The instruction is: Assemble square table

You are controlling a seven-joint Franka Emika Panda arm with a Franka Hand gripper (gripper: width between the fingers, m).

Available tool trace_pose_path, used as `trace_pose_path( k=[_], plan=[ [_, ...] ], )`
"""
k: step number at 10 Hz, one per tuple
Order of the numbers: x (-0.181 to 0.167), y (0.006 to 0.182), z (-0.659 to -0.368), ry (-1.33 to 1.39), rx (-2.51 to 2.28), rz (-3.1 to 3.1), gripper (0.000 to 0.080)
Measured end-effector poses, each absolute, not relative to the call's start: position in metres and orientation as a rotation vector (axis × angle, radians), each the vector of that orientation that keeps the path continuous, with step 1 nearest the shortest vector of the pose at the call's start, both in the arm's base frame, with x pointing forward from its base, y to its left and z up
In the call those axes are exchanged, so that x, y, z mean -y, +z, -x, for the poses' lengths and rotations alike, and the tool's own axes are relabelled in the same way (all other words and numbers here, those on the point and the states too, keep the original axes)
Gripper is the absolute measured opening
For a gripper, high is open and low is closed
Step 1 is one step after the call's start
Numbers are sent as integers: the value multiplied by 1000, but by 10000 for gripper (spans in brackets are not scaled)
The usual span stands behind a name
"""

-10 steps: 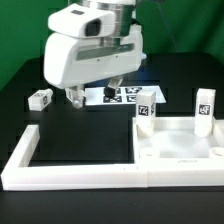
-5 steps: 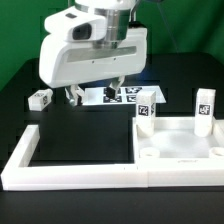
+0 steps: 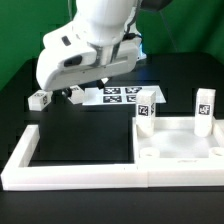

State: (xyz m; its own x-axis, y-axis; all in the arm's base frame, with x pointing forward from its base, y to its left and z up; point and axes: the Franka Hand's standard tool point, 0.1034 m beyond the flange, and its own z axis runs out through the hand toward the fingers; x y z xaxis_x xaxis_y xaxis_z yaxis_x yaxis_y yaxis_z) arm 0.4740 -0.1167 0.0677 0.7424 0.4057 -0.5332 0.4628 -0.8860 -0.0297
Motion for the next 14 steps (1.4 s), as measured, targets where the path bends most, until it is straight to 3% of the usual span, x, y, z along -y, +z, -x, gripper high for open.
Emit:
trace_pose_path(
  k=[4,5,6,11,14],
  plan=[
    [108,55,-468,-1160,-686,-2718,649],
    [118,42,-433,-1250,-607,-2699,649],
    [117,43,-410,-1288,-586,-2685,649],
    [116,43,-411,-1287,-596,-2685,649],
    [140,23,-355,-1372,-539,-2683,649]
  ],
)
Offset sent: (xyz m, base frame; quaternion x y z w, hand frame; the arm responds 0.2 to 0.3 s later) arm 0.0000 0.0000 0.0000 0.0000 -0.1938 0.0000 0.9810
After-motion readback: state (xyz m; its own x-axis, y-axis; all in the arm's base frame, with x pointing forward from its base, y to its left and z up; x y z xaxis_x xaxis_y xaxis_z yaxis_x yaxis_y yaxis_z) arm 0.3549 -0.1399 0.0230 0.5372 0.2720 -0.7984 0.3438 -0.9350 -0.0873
